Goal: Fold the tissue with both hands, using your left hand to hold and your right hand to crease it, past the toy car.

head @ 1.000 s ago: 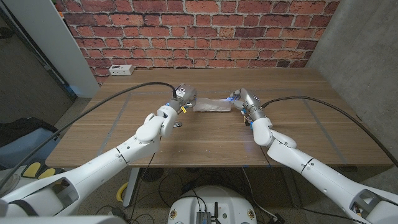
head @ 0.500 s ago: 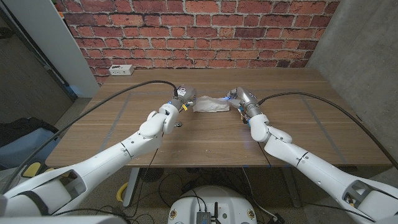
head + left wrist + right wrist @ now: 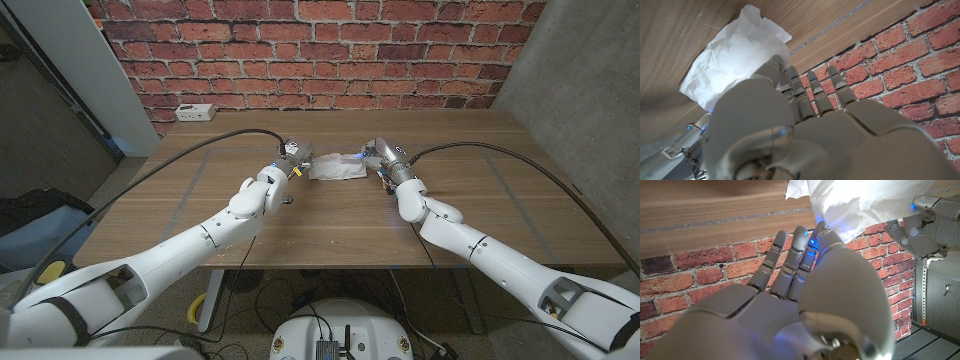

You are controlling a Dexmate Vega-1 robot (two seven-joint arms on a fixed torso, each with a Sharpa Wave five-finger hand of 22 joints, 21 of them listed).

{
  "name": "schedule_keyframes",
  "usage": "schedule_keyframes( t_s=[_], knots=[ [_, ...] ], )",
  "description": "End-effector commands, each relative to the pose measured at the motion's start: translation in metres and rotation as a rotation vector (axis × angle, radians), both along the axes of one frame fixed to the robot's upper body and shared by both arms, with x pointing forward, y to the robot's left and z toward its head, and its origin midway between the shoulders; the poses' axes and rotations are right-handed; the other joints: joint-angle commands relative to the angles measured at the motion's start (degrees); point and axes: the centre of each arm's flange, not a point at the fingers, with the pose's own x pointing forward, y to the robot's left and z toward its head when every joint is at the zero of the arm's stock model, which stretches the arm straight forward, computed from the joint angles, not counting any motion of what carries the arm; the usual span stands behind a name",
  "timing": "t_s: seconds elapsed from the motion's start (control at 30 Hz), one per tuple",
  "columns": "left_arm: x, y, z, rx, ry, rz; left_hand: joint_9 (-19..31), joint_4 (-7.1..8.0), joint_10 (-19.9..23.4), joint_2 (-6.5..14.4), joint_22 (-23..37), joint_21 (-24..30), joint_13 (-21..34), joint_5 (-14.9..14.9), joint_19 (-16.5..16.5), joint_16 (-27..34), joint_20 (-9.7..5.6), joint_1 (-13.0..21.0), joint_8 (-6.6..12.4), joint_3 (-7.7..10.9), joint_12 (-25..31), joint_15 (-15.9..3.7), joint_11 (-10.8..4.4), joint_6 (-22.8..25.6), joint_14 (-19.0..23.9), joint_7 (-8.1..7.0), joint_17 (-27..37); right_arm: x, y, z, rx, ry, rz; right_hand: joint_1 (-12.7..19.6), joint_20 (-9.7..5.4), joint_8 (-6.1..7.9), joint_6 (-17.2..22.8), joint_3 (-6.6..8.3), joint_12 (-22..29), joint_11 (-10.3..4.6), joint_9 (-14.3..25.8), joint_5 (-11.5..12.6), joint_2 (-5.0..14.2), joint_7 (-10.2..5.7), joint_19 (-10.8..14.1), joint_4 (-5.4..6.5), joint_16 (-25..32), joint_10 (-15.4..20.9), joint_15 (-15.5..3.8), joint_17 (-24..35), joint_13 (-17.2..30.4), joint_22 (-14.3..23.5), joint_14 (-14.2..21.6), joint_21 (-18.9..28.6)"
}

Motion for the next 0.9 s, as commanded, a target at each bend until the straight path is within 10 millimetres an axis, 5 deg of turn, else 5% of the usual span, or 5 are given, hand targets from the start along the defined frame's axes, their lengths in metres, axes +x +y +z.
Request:
schedule_keyframes(
  t_s=[0.03, 0.47, 0.67, 0.83, 0.9],
  knots=[
    [0.013, 0.0, -0.001, -0.002, -0.011, 0.014, 0.13, 0.22, 0.33, -0.08, 0.23, 0.5, 0.07, 0.12, 0.68, 0.25, 0.11, 0.01, -0.49, 0.32, -0.14, -2.74, 0.17, -0.48, 0.71, -0.37, 0.15, 0.013, 0.005, 0.001, -0.03, 0.017, -0.027, -0.42, 0.04, -0.38, -0.09, 0.01, 6.04, 0.32, -0.18, 0.02, 0.13, -0.3, -0.27, 0.45, 0.55, -0.07, -5.79, 0.1, 13.54, -0.02, -0.54, 0.46],
    [0.027, -0.003, 0.0, 0.01, -0.009, 0.033, 0.26, 0.41, 0.1, -0.01, 0.31, 0.7, 0.11, 0.1, 0.59, -0.03, 0.27, -0.34, -1.58, 0.59, -0.51, -2.56, 0.29, -2.46, 0.61, -1.42, 0.19, 0.023, 0.009, 0.0, -0.055, 0.05, -0.05, -0.85, 0.29, -2.12, -2.47, -0.03, 5.18, 0.25, -1.26, 0.07, 0.49, -1.25, -1.38, 0.65, 0.05, -2.35, -5.81, -1.4, 12.85, -0.44, -2.61, 1.23],
    [0.03, -0.003, -0.002, 0.017, -0.005, 0.042, 0.32, 0.46, -0.82, 0.0, 0.36, 0.77, 0.24, 0.14, 0.27, -0.23, 0.5, -0.51, -2.76, 0.85, -1.03, -2.41, 0.49, -5.28, 0.15, -2.32, 0.27, 0.025, 0.008, 0.0, -0.065, 0.072, -0.052, -1.53, 0.56, -5.82, -7.6, -0.08, 3.62, -0.2, -3.01, -0.02, 0.79, -2.33, -2.65, 0.91, -0.34, -5.96, -5.8, -2.73, 11.48, -0.98, -5.29, 1.89],
    [0.031, -0.003, -0.002, 0.017, -0.012, 0.051, 0.21, 0.58, -2.6, -0.19, 0.44, 0.98, 0.54, 0.19, -0.13, -0.22, 0.58, -1.03, -4.57, 0.97, -2.01, -2.06, 0.86, -12.18, -0.52, -3.65, 0.48, 0.026, 0.008, 0.0, -0.063, 0.075, -0.054, -2.45, 0.86, -9.59, -14.69, -0.3, 2.56, -0.39, -5.03, -0.09, 0.66, -2.94, -3.39, 1.08, 0.18, -8.84, -5.85, -3.56, 10.34, -1.54, -6.62, 2.6],
    [0.031, -0.003, -0.002, 0.015, -0.016, 0.053, 0.11, 0.56, -3.96, -0.25, 0.46, 1.03, 0.63, 0.18, -0.35, -0.17, 0.71, -1.12, -4.89, 0.83, -2.63, -1.86, 1.15, -15.24, -0.96, -3.9, 0.61, 0.026, 0.007, 0.001, -0.064, 0.076, -0.058, -2.88, 0.92, -10.09, -17.33, -0.4, 2.07, -0.42, -5.73, -0.09, 0.65, -3.38, -3.7, 1.21, 0.04, -10.15, -5.52, -3.95, 9.93, -1.73, -7.72, 2.82]
  ],
)
